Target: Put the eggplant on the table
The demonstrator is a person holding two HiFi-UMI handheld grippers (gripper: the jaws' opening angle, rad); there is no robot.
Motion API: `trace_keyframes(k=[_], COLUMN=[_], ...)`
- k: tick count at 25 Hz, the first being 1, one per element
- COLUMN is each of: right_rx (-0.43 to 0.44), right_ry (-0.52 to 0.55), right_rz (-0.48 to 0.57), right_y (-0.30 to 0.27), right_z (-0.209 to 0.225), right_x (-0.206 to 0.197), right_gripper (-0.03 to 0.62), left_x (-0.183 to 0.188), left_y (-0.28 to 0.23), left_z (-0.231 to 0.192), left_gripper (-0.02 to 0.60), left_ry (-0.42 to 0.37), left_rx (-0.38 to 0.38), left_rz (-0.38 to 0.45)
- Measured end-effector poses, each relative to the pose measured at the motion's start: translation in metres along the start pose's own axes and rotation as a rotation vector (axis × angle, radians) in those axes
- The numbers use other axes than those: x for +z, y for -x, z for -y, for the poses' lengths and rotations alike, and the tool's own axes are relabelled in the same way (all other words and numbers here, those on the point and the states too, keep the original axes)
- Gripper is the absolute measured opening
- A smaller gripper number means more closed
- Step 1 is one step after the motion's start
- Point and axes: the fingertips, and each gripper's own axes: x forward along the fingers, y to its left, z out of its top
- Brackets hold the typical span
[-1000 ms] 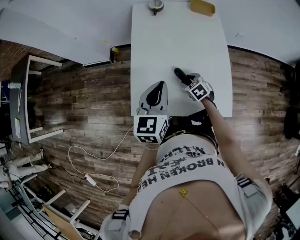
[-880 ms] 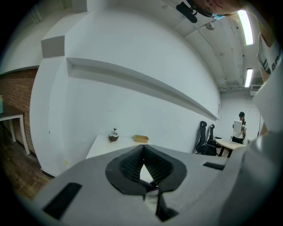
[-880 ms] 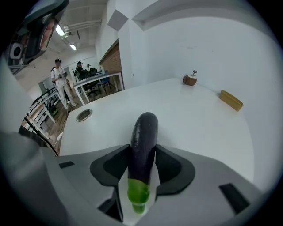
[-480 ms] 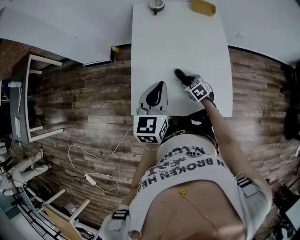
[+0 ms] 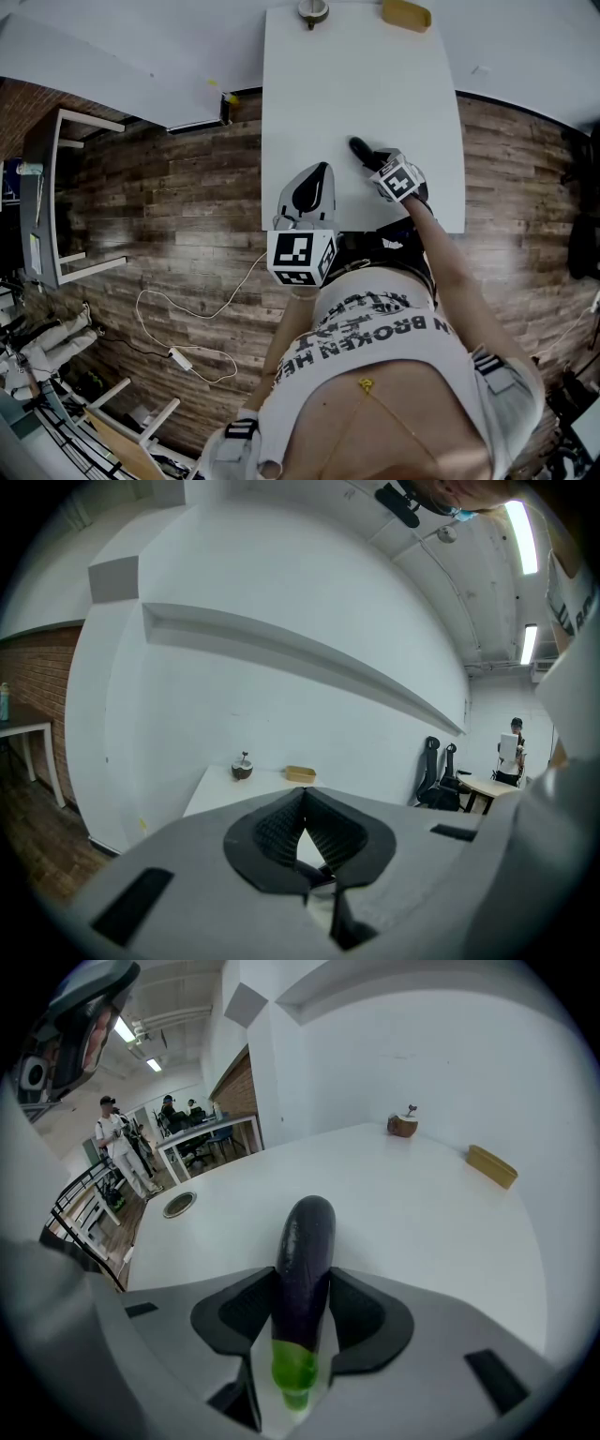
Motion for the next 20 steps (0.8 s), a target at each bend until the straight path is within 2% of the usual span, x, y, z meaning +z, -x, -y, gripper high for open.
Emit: trace_keyframes(k=[20], right_rx=[0.005], right_ry=[-0.003], right_rz=[0.0], right_y=[-0.0008], right_z=[-0.0021], right_x=[-0.0017], right_gripper=[0.183], left_x=[-0.0031], left_y=[0.0033], left_z=[0.0003], left_gripper=[0.006], left_ry=[-0.001], left_rx=[0.002], left_rz=[-0.001])
